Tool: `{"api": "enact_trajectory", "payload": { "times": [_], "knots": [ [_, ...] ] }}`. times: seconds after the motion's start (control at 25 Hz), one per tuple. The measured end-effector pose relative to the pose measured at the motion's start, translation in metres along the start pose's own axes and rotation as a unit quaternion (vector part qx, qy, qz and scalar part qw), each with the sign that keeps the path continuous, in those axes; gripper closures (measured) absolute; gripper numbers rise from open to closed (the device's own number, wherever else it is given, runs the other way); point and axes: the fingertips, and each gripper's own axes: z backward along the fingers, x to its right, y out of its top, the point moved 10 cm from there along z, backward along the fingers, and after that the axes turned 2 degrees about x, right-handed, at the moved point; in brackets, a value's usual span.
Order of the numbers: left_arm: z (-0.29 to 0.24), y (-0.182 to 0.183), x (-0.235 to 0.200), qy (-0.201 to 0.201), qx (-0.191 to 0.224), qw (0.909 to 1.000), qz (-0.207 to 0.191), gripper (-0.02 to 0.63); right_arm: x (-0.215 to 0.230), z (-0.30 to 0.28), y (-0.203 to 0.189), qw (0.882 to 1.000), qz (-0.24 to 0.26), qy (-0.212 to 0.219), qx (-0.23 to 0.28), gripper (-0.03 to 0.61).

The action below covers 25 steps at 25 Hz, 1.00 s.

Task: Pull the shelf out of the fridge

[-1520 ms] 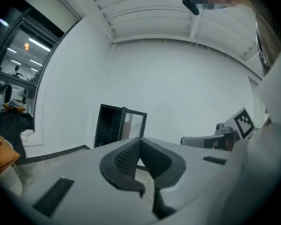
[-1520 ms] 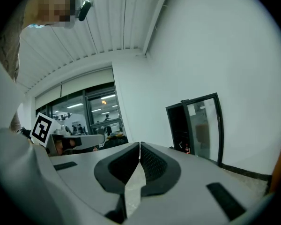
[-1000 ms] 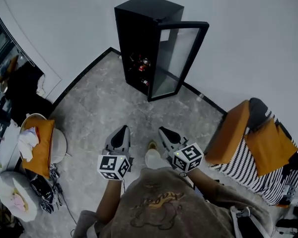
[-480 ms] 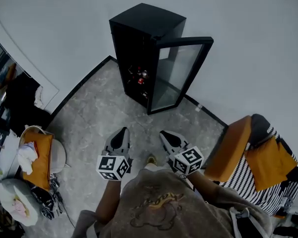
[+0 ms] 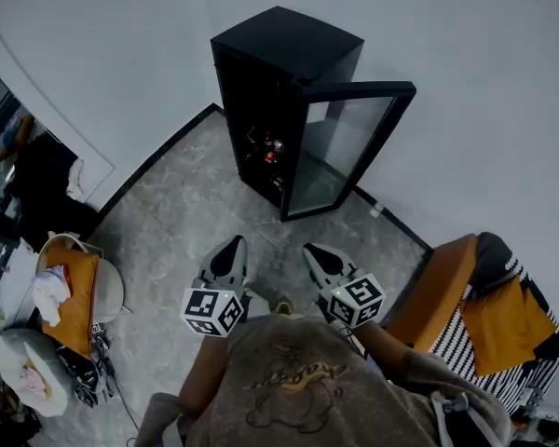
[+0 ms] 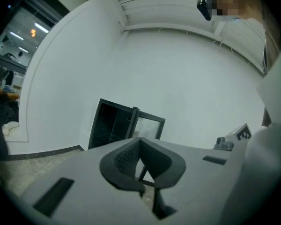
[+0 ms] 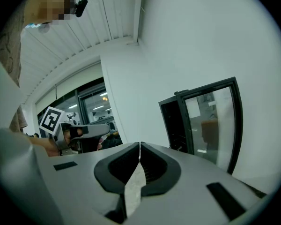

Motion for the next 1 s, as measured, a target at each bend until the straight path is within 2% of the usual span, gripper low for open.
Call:
{"api": "enact_trajectory", "payload": {
  "times": [0.2, 0.52, 1.0],
  "knots": [
    [-0.026, 0.006, -0.016, 0.004, 0.002, 1.0000, -0.002, 0.611, 0.011, -0.021, 0.006, 1.000, -0.001, -0.004, 0.005, 0.557],
    [-0.085, 0.016, -0.048, -0.014, 0.009, 0.9999, -0.001, 0.611, 0.038, -0.060, 0.017, 1.000, -0.001, -0.023, 0.015, 0.557],
    [-0.157, 0.026, -0.112, -0.026, -0.004, 0.9991, 0.034, 0.611, 0.068, -0.130, 0.034, 0.999, -0.006, -0.040, 0.005, 0.557]
  ]
}}
